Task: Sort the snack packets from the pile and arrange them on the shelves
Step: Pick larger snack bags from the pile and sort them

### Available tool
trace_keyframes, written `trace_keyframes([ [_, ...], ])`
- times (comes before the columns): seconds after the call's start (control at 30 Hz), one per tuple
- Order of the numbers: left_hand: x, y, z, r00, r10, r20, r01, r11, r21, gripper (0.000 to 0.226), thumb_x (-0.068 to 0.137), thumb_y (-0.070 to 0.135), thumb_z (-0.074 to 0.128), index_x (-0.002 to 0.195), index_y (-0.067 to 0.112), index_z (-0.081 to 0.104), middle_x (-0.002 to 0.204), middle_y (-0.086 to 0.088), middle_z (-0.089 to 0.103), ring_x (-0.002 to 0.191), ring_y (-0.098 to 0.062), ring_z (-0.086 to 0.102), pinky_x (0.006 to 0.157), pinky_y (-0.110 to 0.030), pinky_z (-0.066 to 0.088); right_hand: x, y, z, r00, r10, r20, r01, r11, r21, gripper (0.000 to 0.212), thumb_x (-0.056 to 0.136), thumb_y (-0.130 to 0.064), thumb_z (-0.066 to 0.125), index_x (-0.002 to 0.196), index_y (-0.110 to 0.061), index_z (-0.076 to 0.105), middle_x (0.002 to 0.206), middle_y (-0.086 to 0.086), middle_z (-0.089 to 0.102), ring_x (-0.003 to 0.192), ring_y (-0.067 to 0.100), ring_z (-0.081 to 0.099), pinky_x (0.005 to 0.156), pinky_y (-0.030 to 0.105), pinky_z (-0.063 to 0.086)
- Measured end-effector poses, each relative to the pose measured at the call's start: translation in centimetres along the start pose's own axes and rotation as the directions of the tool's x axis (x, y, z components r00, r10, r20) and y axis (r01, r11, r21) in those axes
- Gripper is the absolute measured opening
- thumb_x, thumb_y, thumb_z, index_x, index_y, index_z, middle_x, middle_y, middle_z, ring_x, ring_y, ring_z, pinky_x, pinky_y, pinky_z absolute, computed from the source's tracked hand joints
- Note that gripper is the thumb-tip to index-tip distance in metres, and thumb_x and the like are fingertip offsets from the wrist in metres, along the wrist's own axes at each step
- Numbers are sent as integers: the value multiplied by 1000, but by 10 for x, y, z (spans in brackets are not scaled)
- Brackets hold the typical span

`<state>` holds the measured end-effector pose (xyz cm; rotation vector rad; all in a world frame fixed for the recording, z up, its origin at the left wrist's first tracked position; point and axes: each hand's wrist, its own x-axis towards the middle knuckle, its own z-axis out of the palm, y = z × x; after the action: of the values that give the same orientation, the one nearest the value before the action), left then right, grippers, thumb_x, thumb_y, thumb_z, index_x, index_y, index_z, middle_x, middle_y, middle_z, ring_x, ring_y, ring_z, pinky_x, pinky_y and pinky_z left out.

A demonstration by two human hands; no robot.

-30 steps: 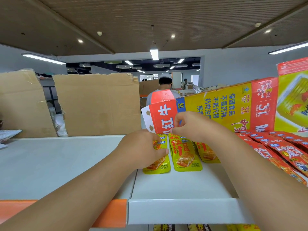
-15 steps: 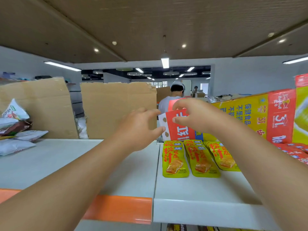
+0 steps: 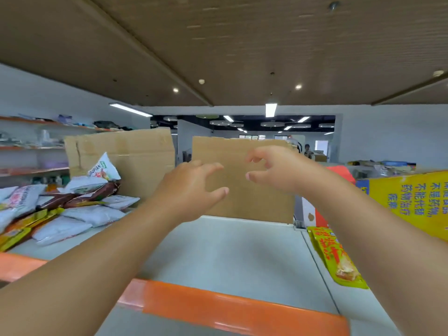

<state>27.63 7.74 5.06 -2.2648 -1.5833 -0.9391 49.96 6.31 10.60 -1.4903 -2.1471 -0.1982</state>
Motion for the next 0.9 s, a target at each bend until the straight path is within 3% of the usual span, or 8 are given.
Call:
trace_keyframes([
  [0.13, -6, -62, -30, 1000, -10, -10, 10, 1000, 26, 57, 90, 62, 57, 143, 45, 47, 141, 6, 54, 128, -20, 50, 102, -39, 45, 35, -58, 31, 999, -34, 18, 34, 998, 43, 43, 92, -46, 66, 132, -33, 57, 133, -11, 56, 108, 14, 56, 91, 34, 48],
  [0.27, -19, -140, -61, 999, -51, 4, 51, 997, 53, 57, 92, 56, 61, 145, 42, 49, 149, 5, 51, 134, -21, 49, 106, -36, 43, 77, -127, 71, 995, -88, 41, 85, 994, 72, 35, 90, -40, 68, 124, -34, 61, 125, -10, 58, 98, 15, 58, 85, 33, 50],
  [0.43, -35, -250, -95, 991, -132, 7, 131, 985, 109, 52, 77, 68, 51, 125, 50, 57, 113, 11, 63, 105, -20, 60, 87, -37, 52, 127, -212, 126, 984, -161, 74, 156, 985, 73, 40, 90, -41, 69, 128, -30, 60, 129, -6, 58, 95, 14, 53, 81, 28, 44],
  [0.57, -52, -318, -125, 980, -195, 37, 186, 967, 177, 62, 81, 68, 52, 139, 46, 53, 131, 8, 61, 116, -19, 58, 93, -38, 52, 153, -268, 162, 974, -184, 132, 173, 981, 91, 38, 91, -45, 66, 126, -31, 61, 120, -8, 59, 99, 15, 57, 81, 31, 48],
  [0.73, -71, -377, -145, 968, -229, 100, 206, 958, 201, 49, 92, 58, 58, 139, 45, 54, 141, 9, 57, 121, -17, 57, 97, -34, 49, 182, -311, 199, 965, -189, 183, 178, 981, 78, 36, 90, -45, 67, 123, -32, 62, 111, -8, 57, 92, 14, 56, 70, 28, 44],
  [0.9, -86, -409, -148, 951, -240, 192, 197, 955, 220, 41, 96, 54, 57, 134, 40, 60, 132, 10, 63, 85, -7, 58, 78, -28, 49, 196, -335, 226, 947, -202, 249, 191, 979, 67, 26, 90, -46, 66, 112, -34, 63, 112, -8, 61, 95, 14, 58, 76, 28, 49],
])
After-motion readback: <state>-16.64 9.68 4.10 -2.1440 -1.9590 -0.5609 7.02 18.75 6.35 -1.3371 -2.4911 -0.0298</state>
